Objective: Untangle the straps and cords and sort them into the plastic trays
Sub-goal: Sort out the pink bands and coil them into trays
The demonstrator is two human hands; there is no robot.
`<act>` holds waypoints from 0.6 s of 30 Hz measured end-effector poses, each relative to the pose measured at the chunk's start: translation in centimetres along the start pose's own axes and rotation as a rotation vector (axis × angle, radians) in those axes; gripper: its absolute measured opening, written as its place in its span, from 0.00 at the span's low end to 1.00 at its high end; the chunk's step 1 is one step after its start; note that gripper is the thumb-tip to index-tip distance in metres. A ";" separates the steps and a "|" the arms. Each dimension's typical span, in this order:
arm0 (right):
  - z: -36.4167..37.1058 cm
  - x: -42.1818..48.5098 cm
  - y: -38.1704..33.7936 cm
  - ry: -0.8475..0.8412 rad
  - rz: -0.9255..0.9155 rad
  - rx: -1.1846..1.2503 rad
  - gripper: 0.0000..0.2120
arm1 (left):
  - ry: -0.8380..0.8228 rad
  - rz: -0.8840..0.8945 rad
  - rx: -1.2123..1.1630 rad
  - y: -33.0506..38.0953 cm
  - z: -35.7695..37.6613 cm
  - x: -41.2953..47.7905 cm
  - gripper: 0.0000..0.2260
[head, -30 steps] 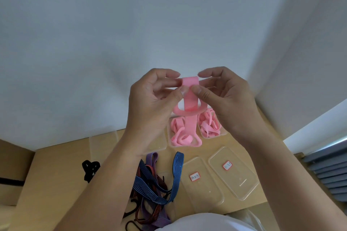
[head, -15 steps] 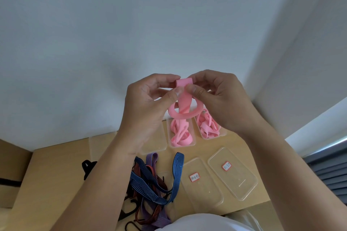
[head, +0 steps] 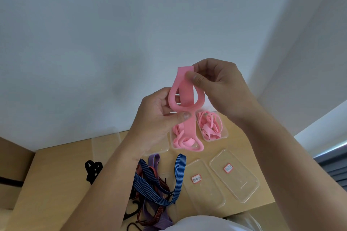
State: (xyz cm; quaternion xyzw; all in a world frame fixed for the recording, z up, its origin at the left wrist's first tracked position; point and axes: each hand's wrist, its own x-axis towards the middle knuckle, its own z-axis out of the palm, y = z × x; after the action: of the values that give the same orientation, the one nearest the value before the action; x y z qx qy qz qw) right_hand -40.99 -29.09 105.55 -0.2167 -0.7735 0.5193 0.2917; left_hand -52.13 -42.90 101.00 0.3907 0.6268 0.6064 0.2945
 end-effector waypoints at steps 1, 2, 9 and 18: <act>0.1 0.0 0.0 -0.001 0.009 0.008 0.03 | 0.000 0.005 0.002 -0.1 0.0 0.0 0.20; 0.1 0.0 -0.1 0.000 0.011 0.006 0.03 | 0.001 0.010 0.004 -0.2 0.0 -0.1 0.20; 0.1 0.1 -0.4 -0.030 -0.020 -0.048 0.04 | 0.022 0.029 0.022 -0.6 -0.2 -0.3 0.18; 0.2 -0.1 -1.0 -0.077 -0.066 -0.091 0.04 | -0.020 0.008 0.033 -1.3 -0.4 -0.5 0.15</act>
State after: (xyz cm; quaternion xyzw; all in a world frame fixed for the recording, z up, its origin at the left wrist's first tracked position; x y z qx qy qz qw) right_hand -41.08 -29.68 106.36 -0.1840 -0.8136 0.4815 0.2688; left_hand -52.38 -43.52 99.69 0.4042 0.6320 0.5933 0.2920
